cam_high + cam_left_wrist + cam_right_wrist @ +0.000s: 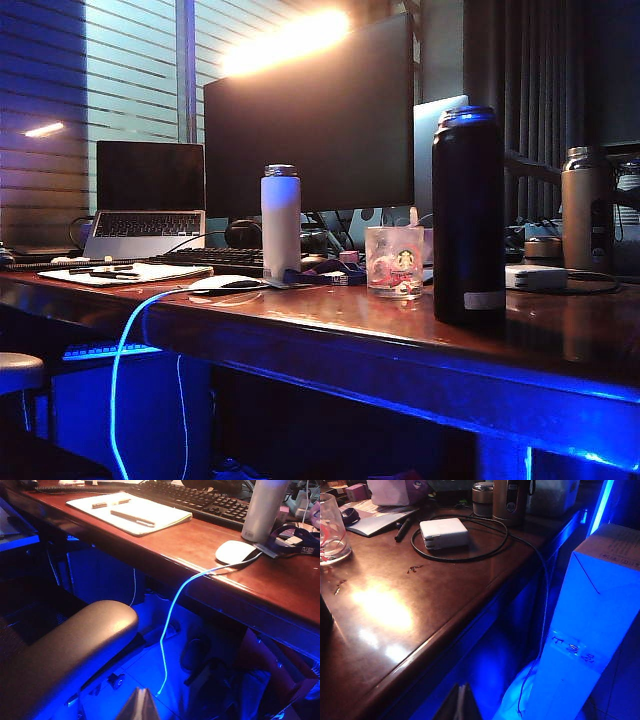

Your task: Pick up the black thermos, pour a little water from inside into the glass cup, then place the black thermos back on the table.

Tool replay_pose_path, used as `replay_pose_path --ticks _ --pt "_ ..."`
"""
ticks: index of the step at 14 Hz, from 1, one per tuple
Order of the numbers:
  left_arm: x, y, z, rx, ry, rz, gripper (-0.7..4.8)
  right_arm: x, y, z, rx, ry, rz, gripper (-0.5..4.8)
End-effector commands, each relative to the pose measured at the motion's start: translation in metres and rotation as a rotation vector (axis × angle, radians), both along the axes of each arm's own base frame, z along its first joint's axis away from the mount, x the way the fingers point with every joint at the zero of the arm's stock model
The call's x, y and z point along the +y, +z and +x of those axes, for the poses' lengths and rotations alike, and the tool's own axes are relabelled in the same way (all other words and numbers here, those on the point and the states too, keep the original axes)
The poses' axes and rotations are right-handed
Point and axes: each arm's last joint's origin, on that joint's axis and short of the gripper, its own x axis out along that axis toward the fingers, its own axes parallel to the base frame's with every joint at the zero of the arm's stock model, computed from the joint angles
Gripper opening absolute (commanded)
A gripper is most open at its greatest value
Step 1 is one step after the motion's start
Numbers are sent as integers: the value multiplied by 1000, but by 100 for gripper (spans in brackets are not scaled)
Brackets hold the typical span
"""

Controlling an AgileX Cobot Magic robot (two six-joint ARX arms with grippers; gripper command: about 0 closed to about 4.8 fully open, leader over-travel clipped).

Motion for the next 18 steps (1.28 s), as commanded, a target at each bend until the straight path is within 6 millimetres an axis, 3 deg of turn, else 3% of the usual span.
replay_pose_path --ticks 1,8,10,13,16,18 --pt "0 -2 0 19 0 -2 -2 0 -1 0 -5 2 4 -1" --pt "0 -1 0 5 -1 -3 -2 0 0 0 -9 -2 18 -1" --pt "0 12 -1 -74 -4 -9 -2 0 1 0 -22 -4 62 -1" --pt "1 45 -7 -199 59 -23 27 6 8 1 -72 62 108 -1" --pt "3 88 -11 -254 119 -2 27 8 39 -6 -146 44 221 -1" --pt "4 132 1 -234 134 83 26 8 59 -8 -179 47 219 -1"
